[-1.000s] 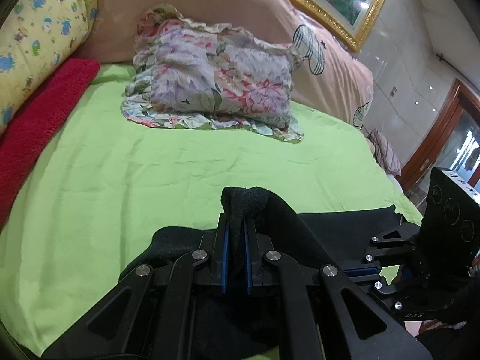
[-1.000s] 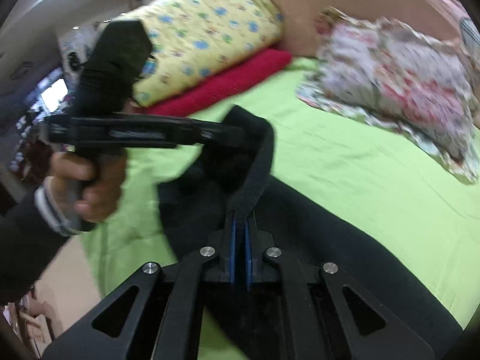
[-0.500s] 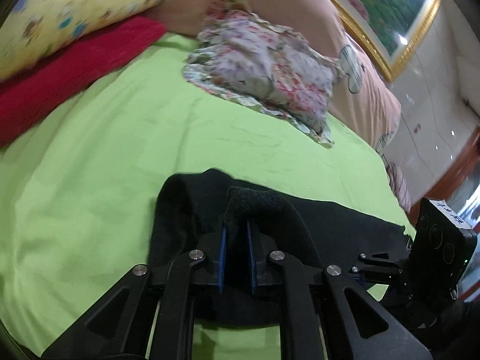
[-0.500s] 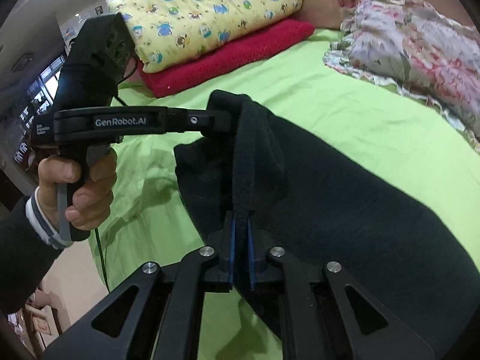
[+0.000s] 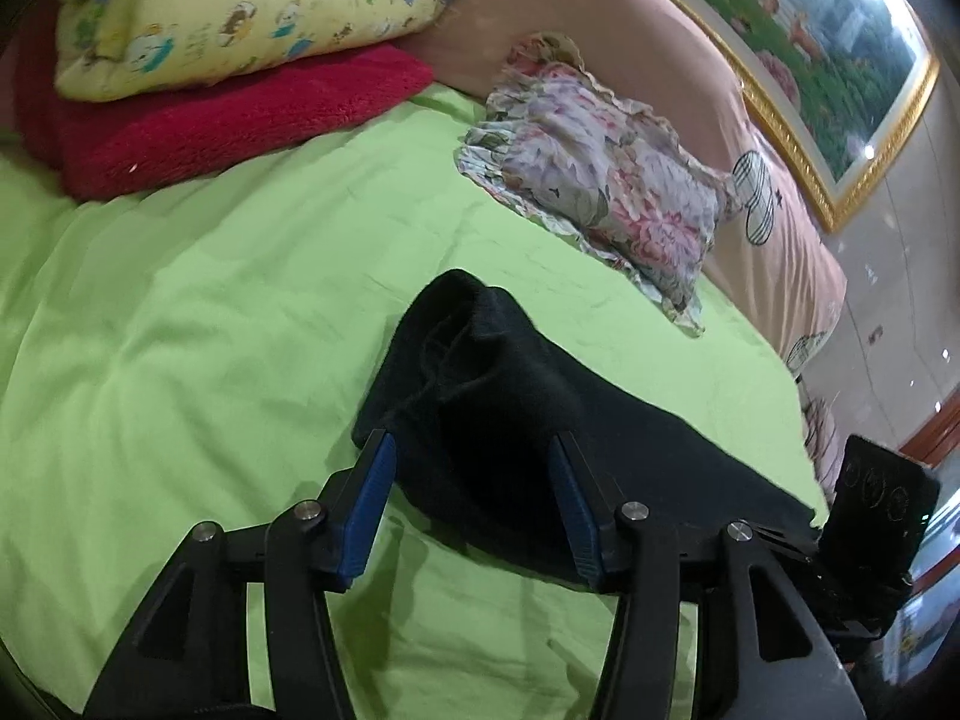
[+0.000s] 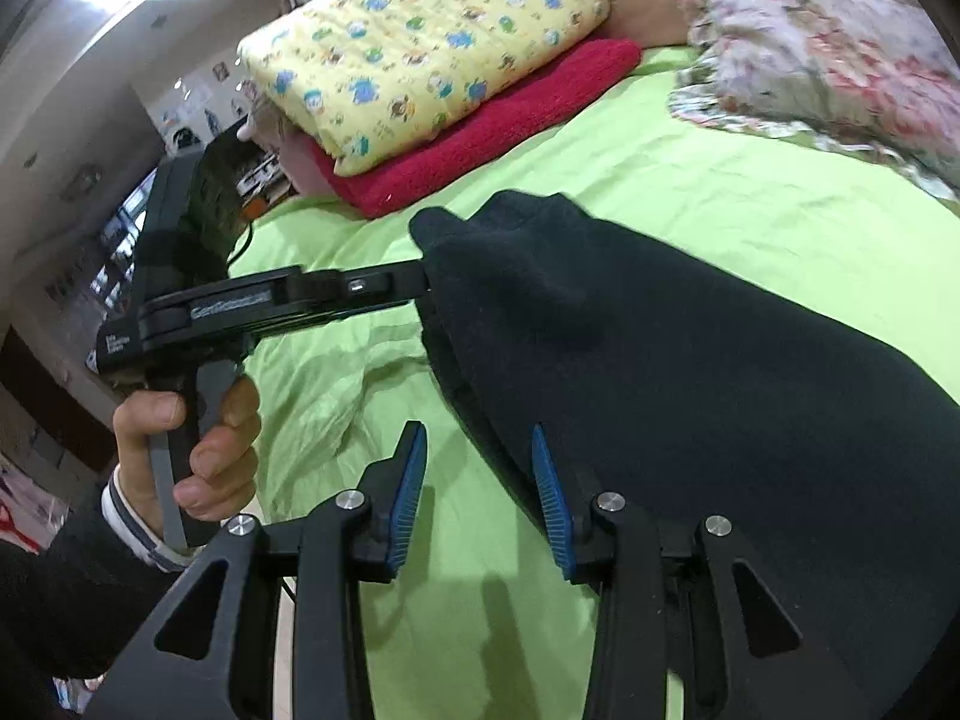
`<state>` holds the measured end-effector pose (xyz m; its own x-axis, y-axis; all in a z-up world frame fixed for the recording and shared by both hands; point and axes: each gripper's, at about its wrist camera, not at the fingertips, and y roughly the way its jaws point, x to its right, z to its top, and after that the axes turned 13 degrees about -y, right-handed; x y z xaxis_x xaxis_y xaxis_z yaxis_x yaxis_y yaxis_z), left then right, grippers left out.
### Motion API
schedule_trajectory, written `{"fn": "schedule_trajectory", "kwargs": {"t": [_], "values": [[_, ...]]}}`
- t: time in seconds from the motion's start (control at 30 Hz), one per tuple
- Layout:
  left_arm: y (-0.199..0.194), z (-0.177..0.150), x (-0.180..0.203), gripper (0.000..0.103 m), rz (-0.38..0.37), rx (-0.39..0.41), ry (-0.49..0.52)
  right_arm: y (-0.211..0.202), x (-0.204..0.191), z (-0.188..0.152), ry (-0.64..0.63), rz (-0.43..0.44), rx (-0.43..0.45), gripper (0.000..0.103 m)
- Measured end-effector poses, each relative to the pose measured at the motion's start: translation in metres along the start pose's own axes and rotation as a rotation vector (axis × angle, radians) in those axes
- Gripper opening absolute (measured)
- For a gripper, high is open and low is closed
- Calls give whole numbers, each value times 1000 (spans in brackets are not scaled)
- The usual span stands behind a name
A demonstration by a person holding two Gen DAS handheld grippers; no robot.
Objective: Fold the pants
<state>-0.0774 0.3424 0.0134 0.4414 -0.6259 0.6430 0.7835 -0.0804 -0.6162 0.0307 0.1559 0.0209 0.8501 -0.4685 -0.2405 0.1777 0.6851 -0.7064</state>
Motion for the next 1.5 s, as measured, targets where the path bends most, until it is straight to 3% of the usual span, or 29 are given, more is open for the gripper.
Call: {"fn": "schedule_trajectory", "kwargs": {"t": [0.1, 0.33, 0.47, 0.6, 0.77, 0.97, 1.07, 1.13, 1.2, 1.23, 1.27, 1.33, 1.5], "values": [[-3, -7, 4, 66, -6, -12, -39, -25, 11, -11, 36, -44, 26, 39], [15, -20, 26, 66, 19, -65, -40, -81, 38, -45, 114, -208, 56, 39], [27, -20, 34, 66, 64, -72, -51, -107, 43, -65, 88, -322, 39, 39], [30, -19, 34, 66, 139, -49, -72, -126, 49, -87, 70, -409, 10, 49], [35, -19, 30, 66, 188, -51, -95, -132, 55, -102, 18, -466, -27, 49], [47, -20, 39, 63, 215, -55, -69, -109, 55, -111, -110, -547, -126, 49], [57, -22, 44, 42, 206, -88, -51, -99, 63, -117, -126, -587, -181, 49], [65, -26, 47, 20, 193, -113, -35, -98, 67, -119, -118, -577, -186, 49], [71, -30, 51, 13, 193, -113, -10, -100, 69, -118, -106, -573, -183, 48], [72, -31, 51, 9, 191, -113, -4, -101, 70, -117, -104, -580, -186, 38], [72, -30, 52, 8, 181, -117, -2, -101, 71, -117, -102, -582, -185, 19], [68, -27, 54, 6, 163, -117, 0, -108, 73, -116, -74, -563, -164, 7], [43, -17, 58, 5, 101, -93, 21, -140, 63, -108, -57, -520, -83, 5]]}}
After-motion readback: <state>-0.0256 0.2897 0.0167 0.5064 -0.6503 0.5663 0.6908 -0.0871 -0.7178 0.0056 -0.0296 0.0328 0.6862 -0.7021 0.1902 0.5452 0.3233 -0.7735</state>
